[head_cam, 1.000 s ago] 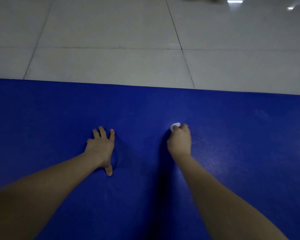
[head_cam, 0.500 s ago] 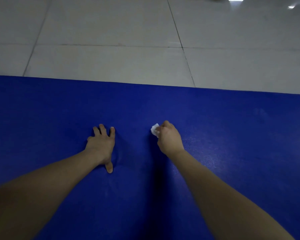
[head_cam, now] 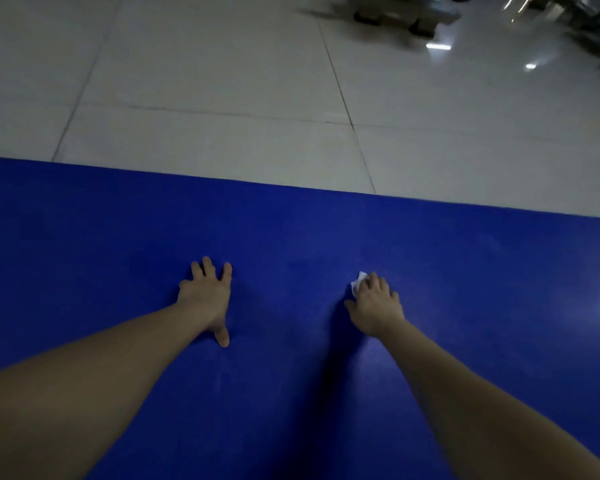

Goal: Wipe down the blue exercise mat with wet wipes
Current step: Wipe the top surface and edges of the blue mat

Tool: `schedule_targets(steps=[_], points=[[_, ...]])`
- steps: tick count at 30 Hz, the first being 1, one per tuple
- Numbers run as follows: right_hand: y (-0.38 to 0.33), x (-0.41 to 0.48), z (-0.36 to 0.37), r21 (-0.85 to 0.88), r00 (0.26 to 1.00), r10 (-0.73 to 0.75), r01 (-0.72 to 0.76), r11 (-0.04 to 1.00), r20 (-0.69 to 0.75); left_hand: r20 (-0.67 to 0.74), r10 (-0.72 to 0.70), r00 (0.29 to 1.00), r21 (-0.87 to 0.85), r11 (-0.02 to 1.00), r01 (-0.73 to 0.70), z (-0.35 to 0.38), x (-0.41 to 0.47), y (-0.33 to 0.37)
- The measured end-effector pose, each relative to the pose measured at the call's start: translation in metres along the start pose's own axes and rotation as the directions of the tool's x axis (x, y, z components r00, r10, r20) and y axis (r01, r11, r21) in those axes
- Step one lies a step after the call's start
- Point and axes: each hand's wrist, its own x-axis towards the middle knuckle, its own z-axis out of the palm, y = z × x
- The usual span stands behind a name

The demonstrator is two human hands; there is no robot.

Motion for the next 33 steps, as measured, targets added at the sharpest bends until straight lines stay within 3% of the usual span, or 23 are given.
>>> schedule_targets(steps=[5, 9, 12, 16, 19, 22, 25, 29, 33], points=[[-0.003, 0.006, 0.027, 0.026, 0.984, 0.018, -0.014, 1.0, -0.18, 0.007, -0.008, 1.0, 0.045, 0.999, 0.008, 0.0, 0.004, 0.005], [-0.001, 0.031, 0.019, 0.139, 0.95, 0.192, -0.161, 0.977, -0.247, -0.009, -0.001, 1.0, 0.045, 0.999, 0.001, 0.002, 0.007, 0.004], [0.012, 0.041, 0.009, 0.166, 0.884, 0.263, -0.214, 0.963, -0.387, -0.008, 0.008, 1.0, 0.041, 0.999, -0.007, 0.003, 0.004, 0.002], [0.035, 0.05, -0.003, 0.287, 0.902, 0.289, -0.199, 0.937, -0.319, -0.012, 0.014, 1.0, 0.056, 0.998, -0.013, -0.001, 0.001, 0.003], [0.035, 0.07, -0.01, 0.53, 0.887, 0.383, -0.201, 0.824, -0.258, -0.016, 0.007, 1.0, 0.065, 0.998, -0.006, -0.002, 0.004, 0.005], [0.014, 0.088, -0.017, 0.594, 0.877, 0.407, -0.19, 0.781, -0.254, -0.012, 0.002, 1.0, 0.084, 0.996, -0.001, 0.002, 0.006, 0.005], [-0.028, 0.093, -0.027, 0.626, 0.903, 0.352, -0.129, 0.769, -0.246, -0.018, 0.014, 1.0, 0.084, 0.996, -0.013, 0.003, 0.005, 0.004], [-0.098, 0.085, -0.025, 0.586, 0.943, 0.127, 0.082, 0.806, -0.307, -0.037, 0.016, 0.999, 0.097, 0.995, -0.012, 0.004, 0.007, 0.004], [-0.127, 0.08, -0.021, 0.489, 0.954, -0.061, 0.205, 0.848, -0.294, -0.024, 0.006, 1.0, 0.111, 0.994, -0.003, 0.001, 0.004, 0.005]])
